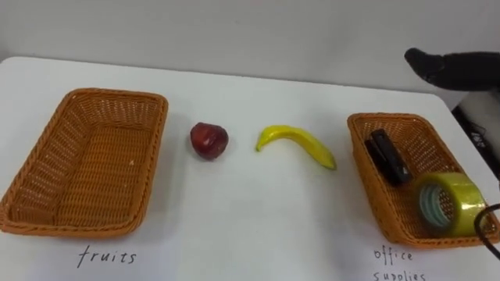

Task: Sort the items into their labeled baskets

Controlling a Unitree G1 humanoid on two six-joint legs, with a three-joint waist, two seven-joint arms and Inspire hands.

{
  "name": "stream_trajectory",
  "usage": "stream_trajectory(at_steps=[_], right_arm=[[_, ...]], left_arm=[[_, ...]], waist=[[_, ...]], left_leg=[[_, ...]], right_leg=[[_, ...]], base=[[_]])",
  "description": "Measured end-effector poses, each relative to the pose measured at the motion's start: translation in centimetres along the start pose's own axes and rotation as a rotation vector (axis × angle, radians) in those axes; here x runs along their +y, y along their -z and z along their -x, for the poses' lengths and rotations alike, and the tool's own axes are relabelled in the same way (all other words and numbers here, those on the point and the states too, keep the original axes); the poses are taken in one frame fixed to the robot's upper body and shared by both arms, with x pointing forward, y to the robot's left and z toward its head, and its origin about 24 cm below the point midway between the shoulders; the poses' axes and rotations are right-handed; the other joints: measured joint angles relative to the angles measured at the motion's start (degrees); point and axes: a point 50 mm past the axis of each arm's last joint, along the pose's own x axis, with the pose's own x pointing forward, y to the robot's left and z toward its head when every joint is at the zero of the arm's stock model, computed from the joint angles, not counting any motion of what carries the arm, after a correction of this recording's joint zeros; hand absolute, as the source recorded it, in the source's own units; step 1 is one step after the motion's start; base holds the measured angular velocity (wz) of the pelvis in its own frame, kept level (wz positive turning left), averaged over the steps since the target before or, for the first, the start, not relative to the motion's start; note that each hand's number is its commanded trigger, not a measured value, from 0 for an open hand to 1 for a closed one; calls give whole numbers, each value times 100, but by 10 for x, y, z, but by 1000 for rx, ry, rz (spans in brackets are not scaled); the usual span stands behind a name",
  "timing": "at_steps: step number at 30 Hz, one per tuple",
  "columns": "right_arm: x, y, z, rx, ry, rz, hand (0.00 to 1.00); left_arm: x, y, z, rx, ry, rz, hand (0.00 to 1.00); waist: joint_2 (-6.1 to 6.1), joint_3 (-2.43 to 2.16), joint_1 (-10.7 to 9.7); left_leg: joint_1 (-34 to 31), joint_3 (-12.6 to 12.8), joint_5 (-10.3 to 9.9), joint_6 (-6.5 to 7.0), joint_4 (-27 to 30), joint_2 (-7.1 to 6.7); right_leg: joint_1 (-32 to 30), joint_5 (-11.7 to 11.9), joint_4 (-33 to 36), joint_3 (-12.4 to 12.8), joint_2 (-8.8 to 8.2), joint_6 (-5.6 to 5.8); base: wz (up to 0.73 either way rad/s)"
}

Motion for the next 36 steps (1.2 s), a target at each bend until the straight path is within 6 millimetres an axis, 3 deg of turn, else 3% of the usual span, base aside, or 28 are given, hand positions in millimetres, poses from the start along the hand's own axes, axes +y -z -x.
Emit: stream_trajectory(at_steps=[7, 10, 18, 24, 31, 36], right_arm=[[21, -11, -13, -48, -108, -5, 0], [27, -15, -15, -67, -159, 32, 0], [58, 3, -19, 6, -330, 78, 0], [66, 11, -26, 42, -361, 98, 0], [67, 20, -30, 80, -371, 106, 0], [70, 25, -29, 102, -402, 118, 0]], left_arm=[[1, -3, 0, -19, 4, -21, 0], [1, -6, -1, -33, 7, -54, 0], [17, -27, -6, -81, -8, -60, 0], [22, -28, -8, -86, -20, -67, 0], [20, -33, -7, -108, -15, -89, 0], [19, -35, -6, -119, -13, -100, 0]], waist=[[-96, 16, 144], [-151, -1, 247], [-230, 40, 599], [-260, 57, 626], [-196, 89, 632], [-148, 73, 608]], left_leg=[[-182, -96, 0, -4, 47, -4], [-346, -125, 1, -6, 139, -10], [-422, -186, 8, -16, 188, -5], [-615, -235, 11, -15, 229, -23], [-625, -273, 13, -12, 221, -43], [-624, -278, 14, -11, 214, -44]], right_leg=[[-104, 0, 8, -112, -9, 0], [-197, 1, 9, -176, -15, -2], [-234, 2, -2, -243, -16, -3], [-398, 4, -5, -250, -21, -6], [-412, 4, -22, -231, -34, -6], [-410, 4, -27, -220, -34, -6]], base=[[6], [12], [5], [2], [3], [0]])
